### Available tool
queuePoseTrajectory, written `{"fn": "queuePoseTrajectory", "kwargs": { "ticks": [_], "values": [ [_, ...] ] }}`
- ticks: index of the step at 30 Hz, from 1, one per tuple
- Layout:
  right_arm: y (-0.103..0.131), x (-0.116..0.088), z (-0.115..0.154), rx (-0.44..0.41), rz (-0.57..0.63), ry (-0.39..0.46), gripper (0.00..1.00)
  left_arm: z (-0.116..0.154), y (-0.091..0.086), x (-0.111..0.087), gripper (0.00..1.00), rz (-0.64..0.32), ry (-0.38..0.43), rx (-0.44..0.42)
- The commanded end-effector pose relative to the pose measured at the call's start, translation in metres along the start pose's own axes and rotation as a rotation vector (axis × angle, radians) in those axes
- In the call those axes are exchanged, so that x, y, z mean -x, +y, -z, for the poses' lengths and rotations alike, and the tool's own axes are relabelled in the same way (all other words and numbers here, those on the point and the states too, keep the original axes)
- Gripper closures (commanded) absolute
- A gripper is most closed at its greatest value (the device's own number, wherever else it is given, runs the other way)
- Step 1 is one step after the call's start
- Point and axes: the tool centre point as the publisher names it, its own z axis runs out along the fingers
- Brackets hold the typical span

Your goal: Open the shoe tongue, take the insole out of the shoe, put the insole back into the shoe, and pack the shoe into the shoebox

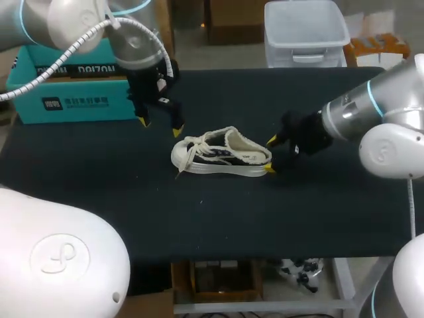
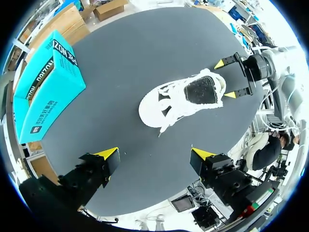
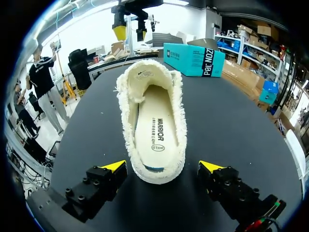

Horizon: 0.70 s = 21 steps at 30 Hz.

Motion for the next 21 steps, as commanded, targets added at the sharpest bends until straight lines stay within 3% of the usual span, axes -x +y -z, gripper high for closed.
{"fn": "queuePoseTrajectory", "kwargs": {
  "ticks": [1, 21],
  "values": [
    [-0.001, -0.002, -0.015, 0.015, -0.011, -0.002, 0.0, -0.007, -0.002, -0.006, 0.0, 0.006, -0.005, -0.009],
    [-0.001, -0.005, -0.039, 0.087, -0.05, 0.015, 0.0, -0.016, -0.01, -0.023, 0.0, -0.013, 0.007, -0.015]
  ]
}}
